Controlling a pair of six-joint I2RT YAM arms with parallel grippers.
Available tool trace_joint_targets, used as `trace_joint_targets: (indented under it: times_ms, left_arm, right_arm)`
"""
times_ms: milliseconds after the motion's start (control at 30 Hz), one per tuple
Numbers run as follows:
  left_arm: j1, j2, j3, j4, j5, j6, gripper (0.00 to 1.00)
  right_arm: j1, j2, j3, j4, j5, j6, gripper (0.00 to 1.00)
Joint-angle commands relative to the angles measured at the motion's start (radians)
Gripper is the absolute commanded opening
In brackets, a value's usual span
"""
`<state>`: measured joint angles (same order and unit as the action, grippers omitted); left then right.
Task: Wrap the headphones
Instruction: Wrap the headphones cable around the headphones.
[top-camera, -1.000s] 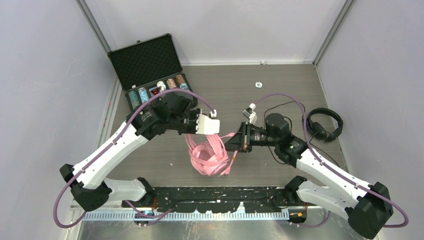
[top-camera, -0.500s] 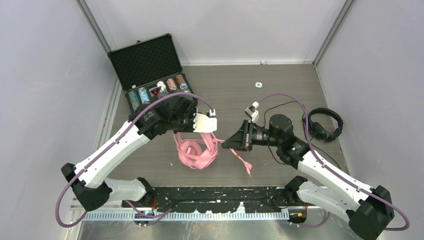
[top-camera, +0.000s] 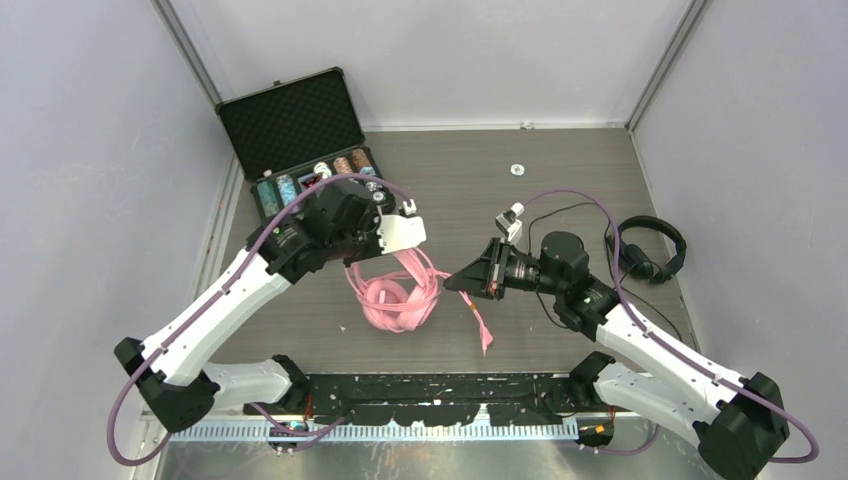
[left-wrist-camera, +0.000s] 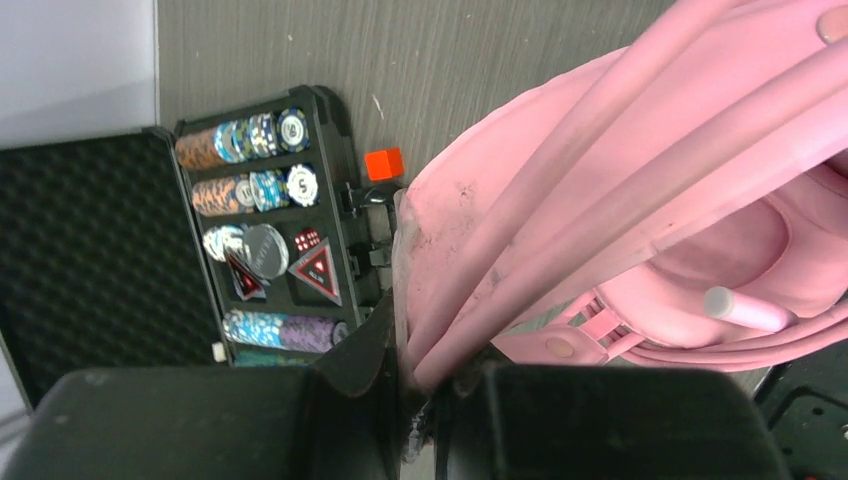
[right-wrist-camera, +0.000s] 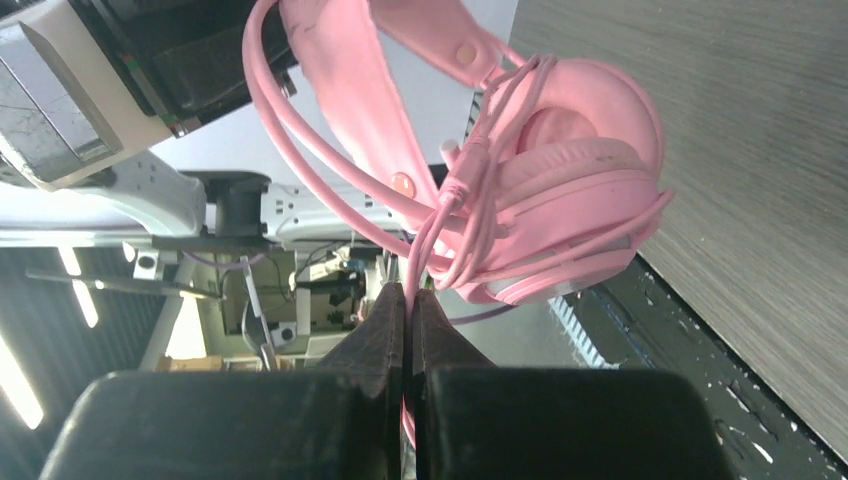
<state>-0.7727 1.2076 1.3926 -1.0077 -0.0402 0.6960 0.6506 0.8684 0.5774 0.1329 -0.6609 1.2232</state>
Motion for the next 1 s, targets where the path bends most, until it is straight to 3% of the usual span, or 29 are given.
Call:
trace_joint_targets:
  times_ms: [0,200,400,867,967]
  left_arm:
    - [0.034,-0.095,-0.046,0.087,-0.071,-0.120,0.00]
    - [0.046,-0.099,-0.053,0.071,-0.226,-0.237,0.00]
    - [0.046,-0.088,-0.032,0.066,-0.288,-0.374,0.00]
    - [0.046,-0.053,-0.014,0.022,-0.458,-0.687,0.00]
    - [0.046,-0.051,-0.016,0.026,-0.500,-0.770,0.00]
  right_arm:
    - [-0.002,0.001,-0.033,0.181,0.082,0.095,0.00]
    - [-0.001,0.049,-0.035,0.316,0.092,0.191,0.01]
    - [0.008,0.123,-0.011,0.393,0.120,0.242,0.05]
    - [0.013,0.296,0.101,0.416,0.228,0.308,0.10]
    - [0.012,0.322,0.130,0.378,0.249,0.301,0.15]
